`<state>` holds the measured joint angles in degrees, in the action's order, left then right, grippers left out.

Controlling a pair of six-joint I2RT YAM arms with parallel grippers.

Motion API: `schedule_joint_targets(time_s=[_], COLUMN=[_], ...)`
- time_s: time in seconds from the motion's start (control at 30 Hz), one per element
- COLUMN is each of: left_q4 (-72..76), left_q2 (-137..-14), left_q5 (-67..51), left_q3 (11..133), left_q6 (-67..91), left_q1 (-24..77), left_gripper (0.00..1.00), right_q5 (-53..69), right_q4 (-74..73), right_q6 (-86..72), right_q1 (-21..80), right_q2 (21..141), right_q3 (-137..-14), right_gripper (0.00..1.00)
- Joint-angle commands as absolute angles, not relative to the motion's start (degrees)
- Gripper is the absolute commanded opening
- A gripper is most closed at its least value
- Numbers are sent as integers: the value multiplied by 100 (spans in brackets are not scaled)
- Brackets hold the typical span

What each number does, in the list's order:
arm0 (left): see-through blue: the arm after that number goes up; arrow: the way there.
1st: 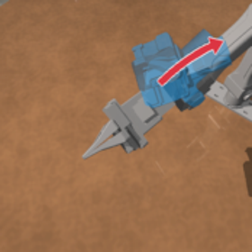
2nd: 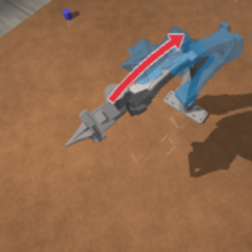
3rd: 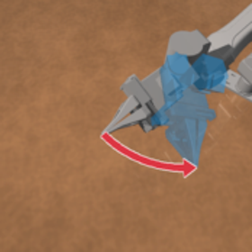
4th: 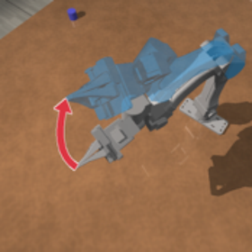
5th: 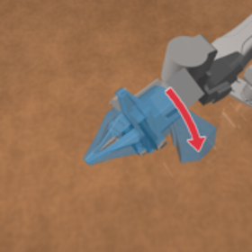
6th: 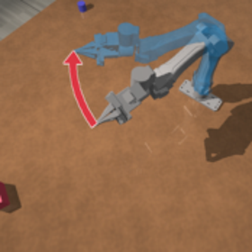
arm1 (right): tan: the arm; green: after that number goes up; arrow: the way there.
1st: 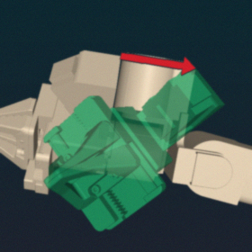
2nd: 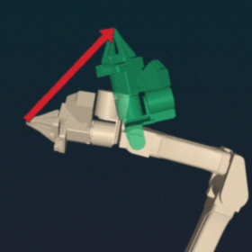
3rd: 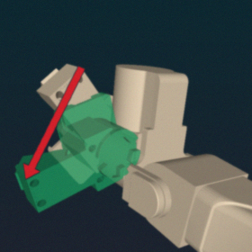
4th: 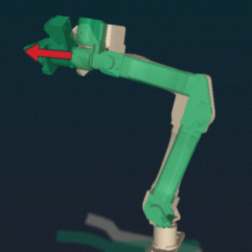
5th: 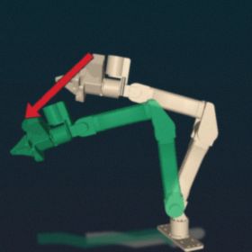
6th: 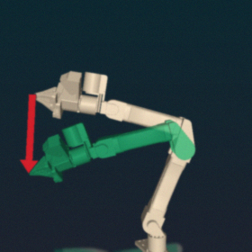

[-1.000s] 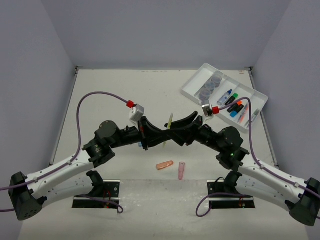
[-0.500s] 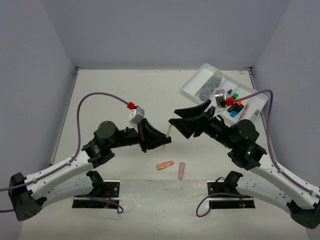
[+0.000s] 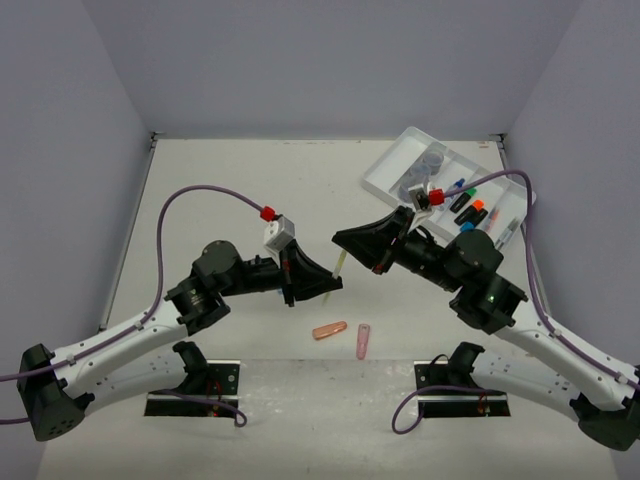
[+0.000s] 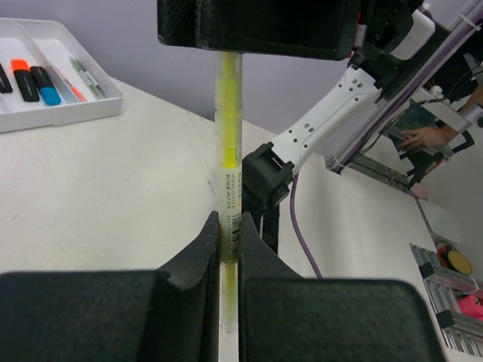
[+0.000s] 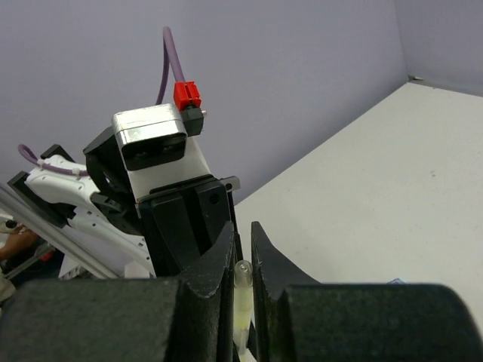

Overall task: Sort the stationery into containers
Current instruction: Close the pen cap on the pen.

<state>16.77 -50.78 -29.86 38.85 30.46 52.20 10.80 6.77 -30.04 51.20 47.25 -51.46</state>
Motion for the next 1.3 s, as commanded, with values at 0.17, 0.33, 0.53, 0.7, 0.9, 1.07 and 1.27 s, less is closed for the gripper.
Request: schedule_joint_targets(time_s=[0.17, 0.33, 0.53, 0.7, 0.9, 1.07, 1.27], left_q4=[1625, 1485, 1341, 1265, 940, 1070, 1096], left_q2=[-5077, -5149, -5441, -5615, -5592, -5511, -5630], left_q5=[-2634, -2320, -2209, -2145, -2014, -1844, -2150], left_q3=[4437, 4816, 5503, 5992, 6485, 6509, 6535], left_q6=[2821, 2681, 2396, 2207, 1901, 1867, 1846], left_q1=[5238, 5238, 5236, 5229, 5230, 5223, 5221], left_gripper=[0, 0, 0, 0, 0, 0, 0], right_q5=[1271, 1309, 1626, 1788, 1920, 2063, 1995], right_q4=[858, 904, 1177, 1508, 1674, 1858, 1824], right_q6=[-2963, -2997, -3147, -3345, -3473, -3603, -3658], right_q1=[5124, 5133, 5133, 5133, 5133, 5154, 5168], right_q2=[4649, 4683, 4840, 4928, 4895, 4908, 4820], right_q3=[-4792, -4439, -3769, -3317, -2931, -2679, -2731], right_gripper=[0, 0, 0, 0, 0, 0, 0])
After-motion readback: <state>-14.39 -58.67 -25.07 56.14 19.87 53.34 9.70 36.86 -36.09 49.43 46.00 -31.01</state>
